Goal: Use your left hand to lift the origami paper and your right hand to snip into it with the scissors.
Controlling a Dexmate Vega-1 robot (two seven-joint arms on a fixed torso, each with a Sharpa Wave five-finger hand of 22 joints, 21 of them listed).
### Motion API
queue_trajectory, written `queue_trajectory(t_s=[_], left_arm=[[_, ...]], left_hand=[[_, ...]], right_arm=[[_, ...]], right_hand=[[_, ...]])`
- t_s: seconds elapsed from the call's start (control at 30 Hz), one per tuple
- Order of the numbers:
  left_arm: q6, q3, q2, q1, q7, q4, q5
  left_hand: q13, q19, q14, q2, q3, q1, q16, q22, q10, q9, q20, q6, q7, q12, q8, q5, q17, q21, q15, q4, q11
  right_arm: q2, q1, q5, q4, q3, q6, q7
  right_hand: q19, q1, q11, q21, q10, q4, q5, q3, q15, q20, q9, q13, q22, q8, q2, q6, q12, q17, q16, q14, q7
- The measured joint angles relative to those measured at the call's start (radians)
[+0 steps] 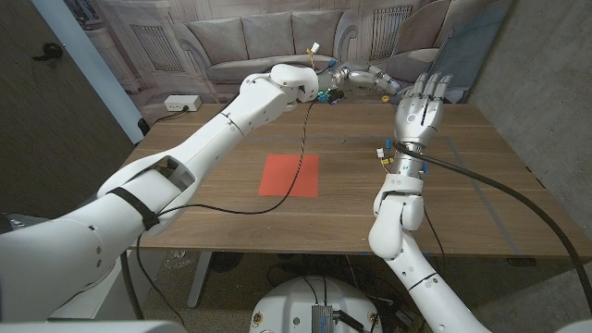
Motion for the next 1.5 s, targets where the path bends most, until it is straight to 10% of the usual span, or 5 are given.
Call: queue_trajectory(t_s=[0.43,0.6,1.1,1.33,1.5], left_arm=[[0.008,-0.012,0.032,0.016,0.005,-0.043,-0.023],[0.011,-0.014,0.043,0.021,0.005,-0.059,-0.029],[-0.025,0.005,0.072,0.017,-0.015,-0.082,0.004],[-0.164,0.033,0.091,0.005,-0.056,-0.055,0.104],[-0.277,0.043,0.094,-0.006,-0.105,-0.022,0.153]], left_hand=[[-0.002,0.000,0.000,0.000,0.000,0.000,0.000,0.000,0.007,-0.001,0.000,0.000,0.000,-0.002,0.003,-0.001,0.000,0.004,0.000,0.000,-0.007],[-0.001,0.000,0.000,0.000,0.000,0.000,0.000,0.000,0.008,-0.003,0.000,0.000,0.000,-0.002,0.003,0.000,0.000,0.004,0.000,0.000,-0.009],[0.002,-0.012,-0.023,-0.011,0.003,-0.014,-0.023,0.000,-0.005,0.006,0.012,-0.020,-0.018,-0.018,-0.006,-0.001,-0.003,0.004,0.008,-0.001,-0.034],[-0.055,-0.100,-0.212,-0.001,-0.031,-0.151,-0.052,0.000,-0.224,-0.033,0.032,-0.311,-0.028,-0.162,-0.130,-0.019,-0.014,-0.002,0.037,0.079,-0.041],[-0.122,-0.241,-0.538,-0.064,-0.135,-0.357,-0.055,0.006,-0.630,-0.073,0.066,-0.849,-0.019,-0.285,-0.164,0.000,-0.062,-0.045,0.075,0.161,0.041]], right_arm=[[-0.053,0.005,0.148,-0.002,-0.035,-0.046,-0.202],[-0.070,0.006,0.190,-0.003,-0.050,-0.058,-0.264],[-0.096,-0.001,0.226,-0.020,-0.069,-0.071,-0.323],[-0.097,-0.010,0.193,-0.034,-0.063,-0.054,-0.291],[-0.097,-0.012,0.182,-0.037,-0.056,-0.045,-0.273]], right_hand=[[0.066,0.055,-0.029,0.017,0.298,-0.074,-0.093,0.103,-0.005,-0.051,-0.026,-0.006,0.008,0.021,0.055,0.196,0.034,-0.002,0.008,0.200,0.027],[0.096,0.068,0.039,0.030,0.425,-0.127,-0.124,0.156,-0.011,-0.082,-0.027,-0.005,0.008,0.009,0.041,0.275,0.030,-0.002,0.008,0.297,0.077],[0.114,0.097,0.083,0.031,0.494,-0.163,-0.124,0.192,-0.019,-0.100,-0.027,-0.005,0.005,0.001,0.013,0.342,0.027,-0.002,0.008,0.344,0.122],[0.114,0.097,0.088,0.031,0.504,-0.166,-0.125,0.195,-0.014,-0.100,-0.027,-0.005,0.005,0.002,0.013,0.342,0.021,-0.005,0.000,0.349,0.123],[0.106,0.097,0.095,0.031,0.512,-0.168,-0.120,0.196,-0.014,-0.099,-0.027,-0.005,0.005,0.002,0.013,0.342,0.019,-0.005,-0.001,0.349,0.123]])
